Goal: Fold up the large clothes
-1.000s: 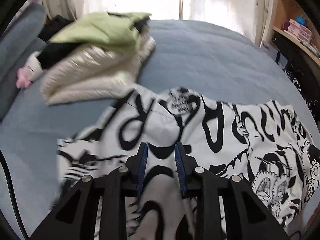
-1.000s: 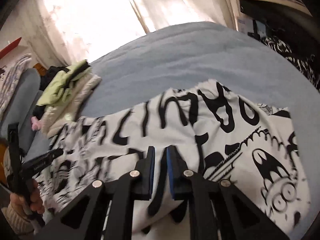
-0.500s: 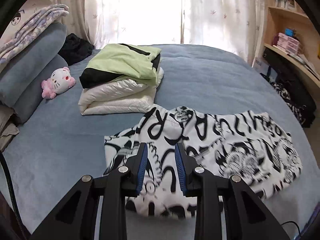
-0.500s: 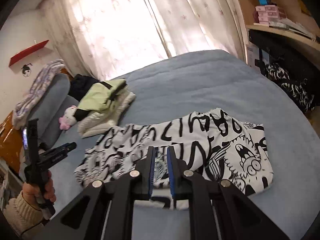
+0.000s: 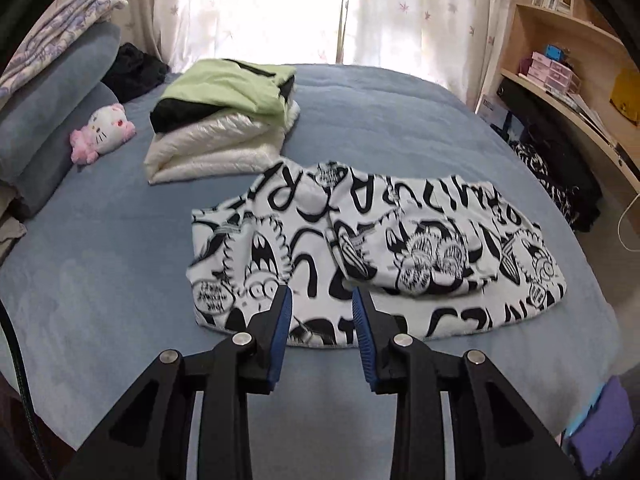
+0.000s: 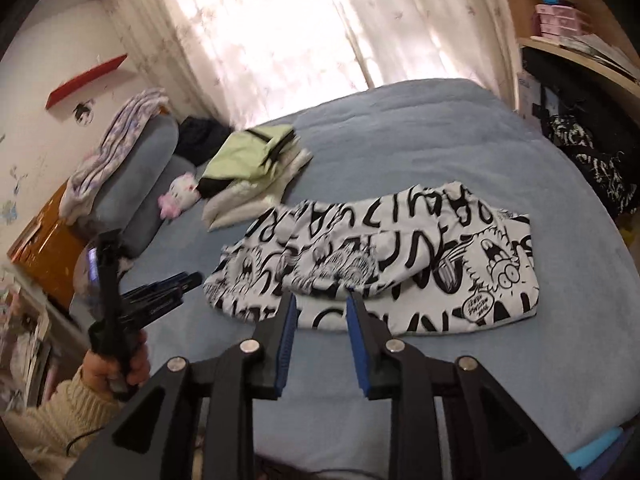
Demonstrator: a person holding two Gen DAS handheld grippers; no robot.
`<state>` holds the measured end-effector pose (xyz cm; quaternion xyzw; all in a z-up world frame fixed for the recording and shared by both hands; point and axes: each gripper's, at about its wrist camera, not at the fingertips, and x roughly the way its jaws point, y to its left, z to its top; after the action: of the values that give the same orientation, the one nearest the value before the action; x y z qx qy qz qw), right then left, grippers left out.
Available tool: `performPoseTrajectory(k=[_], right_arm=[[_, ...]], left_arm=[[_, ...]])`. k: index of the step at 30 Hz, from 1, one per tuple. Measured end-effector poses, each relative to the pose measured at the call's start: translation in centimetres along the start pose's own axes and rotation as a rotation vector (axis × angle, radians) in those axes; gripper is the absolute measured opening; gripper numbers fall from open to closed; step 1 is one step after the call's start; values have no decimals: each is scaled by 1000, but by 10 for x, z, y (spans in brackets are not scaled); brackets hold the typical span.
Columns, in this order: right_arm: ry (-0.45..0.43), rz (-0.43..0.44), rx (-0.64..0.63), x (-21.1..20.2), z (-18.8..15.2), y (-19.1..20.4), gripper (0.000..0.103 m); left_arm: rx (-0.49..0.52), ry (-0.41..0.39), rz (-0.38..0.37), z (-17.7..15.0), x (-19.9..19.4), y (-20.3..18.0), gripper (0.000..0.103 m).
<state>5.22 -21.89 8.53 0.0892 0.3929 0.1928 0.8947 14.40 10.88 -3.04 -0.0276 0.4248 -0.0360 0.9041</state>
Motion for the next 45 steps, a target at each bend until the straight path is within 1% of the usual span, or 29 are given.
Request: performPoseTrajectory(k=[3,6,7,9,10,11,12,14,15,17,18,21,24,26,31,34,37,39,41,43,44,45], right_arm=[[-18,-25,-41,2,-4,6,27],[-20,-74,-37,27,-8,-1,28],[-21,-83,-31,34,-8,-2,28],[-30,-112,-22,60,-12,-8,28],[-38,-117,-17,73,-14,-10,28],[-41,-120,-14,82,-16,-12,28],[-38,-133,-12,100,-19,-15,28],[-28,-145,-11,126,-23,-17,28],[-23,-147,-12,134,-23,-17,28],[-14,-140,-22,158,-24,-16,28],[-13,-140,-29,166,-25,-14,28],[-27,-136,-56,188,-20,-11,28],[-40,-144,-80,208,-9,-9,28],[-38,-150,-83,222,-1,-11,28],[-42,-159,-74,250,17,-20,28],[-39,-141,-72,260,24,-20,28],[-27,-119,-78,265,21,-14,28],[-15,-107,-82,267,16,-11,28],[-2,-93,-73,267,12,-10,28],[2,-82,-54,267,10,-10,28],[3,-79,-46,266,9,-10,28],[4,-78,-39,265,8,-11,28]], left_arm=[[-12,28,-8,-10,13,1,35],[-41,75,-23,-19,32,3,35],[-57,95,-38,-23,40,5,35],[-88,124,-81,-32,55,9,36],[-106,137,-110,-37,61,12,39],[-148,164,-162,-45,72,18,45],[-179,179,-188,-50,80,20,47],[-270,219,-251,-66,102,32,48],[-304,232,-270,-72,112,37,48],[-370,246,-273,-82,133,46,48],[-412,237,-285,-86,140,52,48],[-528,158,-332,-87,152,66,48],[-531,123,-339,-78,165,66,49],[-524,109,-351,-67,176,65,54],[-496,90,-372,-53,186,59,54],[-505,94,-391,-58,182,60,54],[-561,132,-421,-65,173,73,56],[-630,163,-468,-69,167,82,59],[-697,174,-509,-71,163,94,72],[-764,168,-537,-71,160,103,80],[-807,160,-549,-72,160,109,82],[-827,158,-548,-75,161,113,83]])
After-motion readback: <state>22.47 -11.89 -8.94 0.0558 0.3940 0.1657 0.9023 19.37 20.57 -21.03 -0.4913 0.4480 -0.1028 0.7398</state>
